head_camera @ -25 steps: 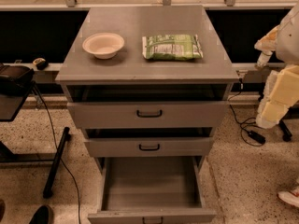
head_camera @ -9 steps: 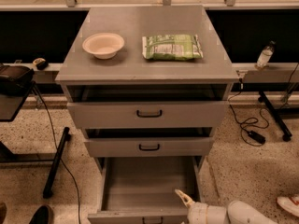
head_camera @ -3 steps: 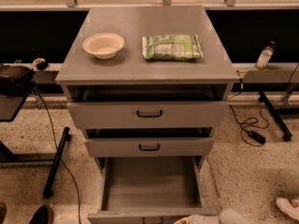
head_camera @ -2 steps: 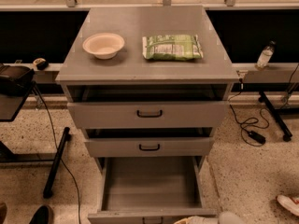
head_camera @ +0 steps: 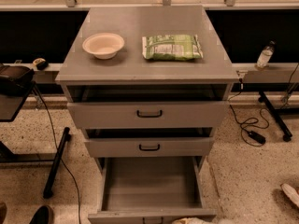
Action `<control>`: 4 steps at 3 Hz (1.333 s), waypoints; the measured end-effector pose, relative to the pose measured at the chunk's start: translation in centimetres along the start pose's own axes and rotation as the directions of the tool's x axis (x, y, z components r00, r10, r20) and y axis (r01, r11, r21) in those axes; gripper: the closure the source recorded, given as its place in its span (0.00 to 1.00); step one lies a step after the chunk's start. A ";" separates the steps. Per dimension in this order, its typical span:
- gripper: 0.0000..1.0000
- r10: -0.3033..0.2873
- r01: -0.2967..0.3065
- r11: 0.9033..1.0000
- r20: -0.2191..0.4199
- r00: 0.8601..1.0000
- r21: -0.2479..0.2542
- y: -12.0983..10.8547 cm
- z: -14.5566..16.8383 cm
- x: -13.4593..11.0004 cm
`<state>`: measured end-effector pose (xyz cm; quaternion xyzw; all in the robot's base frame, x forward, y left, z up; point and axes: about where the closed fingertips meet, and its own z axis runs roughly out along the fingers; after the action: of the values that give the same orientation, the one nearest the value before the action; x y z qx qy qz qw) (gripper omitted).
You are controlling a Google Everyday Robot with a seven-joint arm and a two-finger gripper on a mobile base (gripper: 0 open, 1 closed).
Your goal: Close bottom drawer
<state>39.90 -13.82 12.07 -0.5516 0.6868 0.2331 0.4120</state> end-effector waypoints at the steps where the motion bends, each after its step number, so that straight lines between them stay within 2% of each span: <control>1: 1.00 0.041 -0.042 0.996 0.017 0.999 0.084 -0.5 1.7 0.7; 2: 1.00 0.067 -0.080 0.982 0.080 0.995 0.170 -0.8 1.7 1.3; 4: 1.00 0.066 -0.086 0.977 0.109 0.992 0.195 -0.8 2.2 1.4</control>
Offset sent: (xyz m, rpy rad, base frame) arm 0.0119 -0.0123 -0.0202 0.1652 -0.1186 -0.2746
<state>41.28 -13.16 9.84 -0.4684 0.7053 0.2066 0.4904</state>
